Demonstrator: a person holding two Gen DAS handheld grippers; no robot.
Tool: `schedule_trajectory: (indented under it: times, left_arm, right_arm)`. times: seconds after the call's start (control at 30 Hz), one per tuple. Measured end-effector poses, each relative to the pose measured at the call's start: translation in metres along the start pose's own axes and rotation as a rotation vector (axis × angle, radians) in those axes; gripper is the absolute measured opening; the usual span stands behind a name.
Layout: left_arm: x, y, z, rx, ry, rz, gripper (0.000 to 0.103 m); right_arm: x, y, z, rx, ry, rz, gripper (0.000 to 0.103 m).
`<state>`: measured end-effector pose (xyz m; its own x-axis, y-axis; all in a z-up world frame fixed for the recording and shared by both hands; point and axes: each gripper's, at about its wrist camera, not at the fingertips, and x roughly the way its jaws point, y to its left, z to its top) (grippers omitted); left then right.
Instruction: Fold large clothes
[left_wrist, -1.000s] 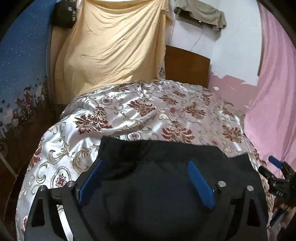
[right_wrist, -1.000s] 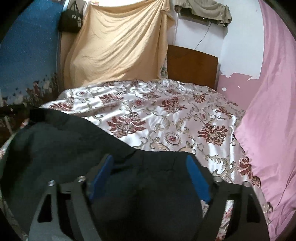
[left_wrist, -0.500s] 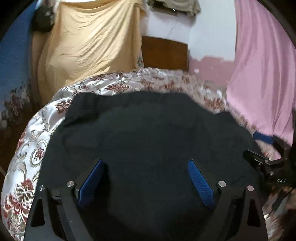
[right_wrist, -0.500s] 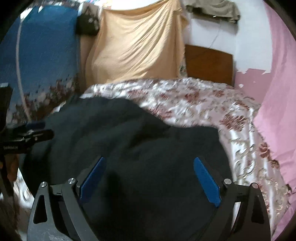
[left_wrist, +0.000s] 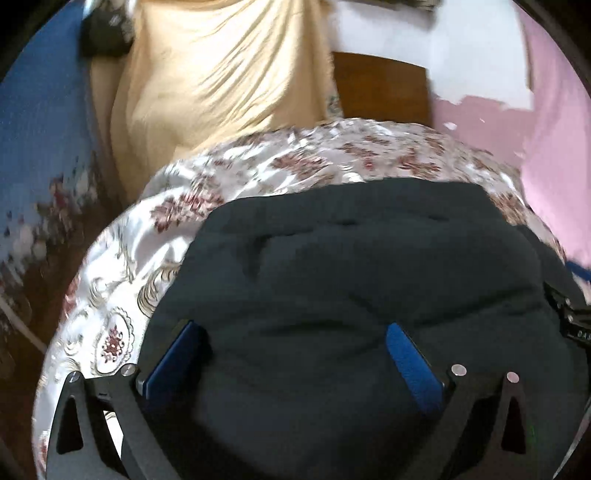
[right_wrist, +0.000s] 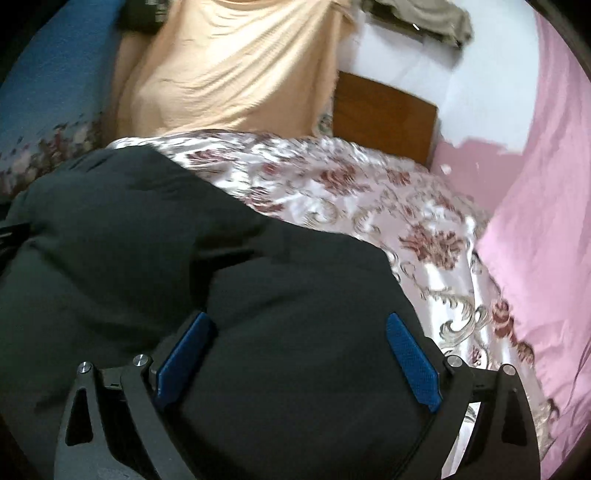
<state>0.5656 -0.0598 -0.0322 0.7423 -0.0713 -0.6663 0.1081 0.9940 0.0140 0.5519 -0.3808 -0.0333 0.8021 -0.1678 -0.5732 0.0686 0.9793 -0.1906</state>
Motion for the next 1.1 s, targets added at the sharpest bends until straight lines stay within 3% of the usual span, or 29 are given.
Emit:
schedule_trajectory:
  times: [0.13,0.43,1.1]
  left_arm:
    - [0.023,0.01,0.004,-0.029,0.024,-0.019,0.103]
    - [0.05,0.013,0.001,-0.091,0.04,-0.086,0.103]
    - [0.055,0.01,-0.013,-0.101,-0.036,-0.099,0.103]
  right_arm:
    - [0.035,-0.022,0.006,0.124,0.068,0.061,0.101]
    - [0.078,-0.032,-0.013,0.232,0.145,0.149,0.102]
    - [0.093,-0.046,-0.034,0.352,0.104,0.233,0.102]
